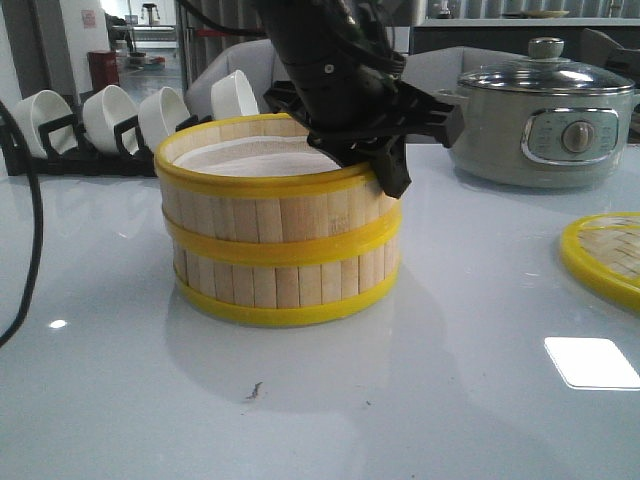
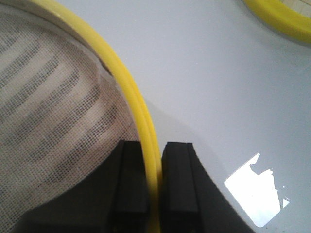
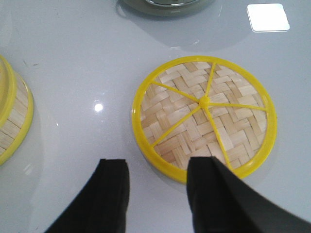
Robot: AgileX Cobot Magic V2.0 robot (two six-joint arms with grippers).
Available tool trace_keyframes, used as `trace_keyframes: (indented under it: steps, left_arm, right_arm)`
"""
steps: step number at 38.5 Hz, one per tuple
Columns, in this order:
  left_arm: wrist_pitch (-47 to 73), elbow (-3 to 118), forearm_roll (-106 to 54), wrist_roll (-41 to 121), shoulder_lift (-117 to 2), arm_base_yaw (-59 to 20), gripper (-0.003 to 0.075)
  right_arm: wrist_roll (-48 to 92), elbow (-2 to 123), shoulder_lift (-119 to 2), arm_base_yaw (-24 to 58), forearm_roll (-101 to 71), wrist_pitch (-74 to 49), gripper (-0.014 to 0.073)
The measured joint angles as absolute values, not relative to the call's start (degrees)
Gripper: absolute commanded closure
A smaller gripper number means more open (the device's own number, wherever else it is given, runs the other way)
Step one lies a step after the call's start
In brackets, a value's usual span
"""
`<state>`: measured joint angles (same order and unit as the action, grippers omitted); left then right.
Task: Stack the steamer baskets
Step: 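Open the left gripper and raise it away from the stack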
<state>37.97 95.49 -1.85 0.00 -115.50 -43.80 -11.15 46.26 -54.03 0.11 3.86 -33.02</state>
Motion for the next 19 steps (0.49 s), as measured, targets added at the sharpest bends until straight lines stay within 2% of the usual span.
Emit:
trace_keyframes:
  steps: [9,19]
  left_arm:
    - [38.0,96.4,-1.2,0.0,-115.5,-43.7,0.0365]
    - [37.8,97.2,-0.9,0.0,-115.5,-43.6,0.0344]
  right_arm:
    - [-11.1,46.3,-54.0,0.1,3.9,-33.0,0.0203]
    - [-11.1,46.3,-54.0,0.1,3.9,-33.0,0.0203]
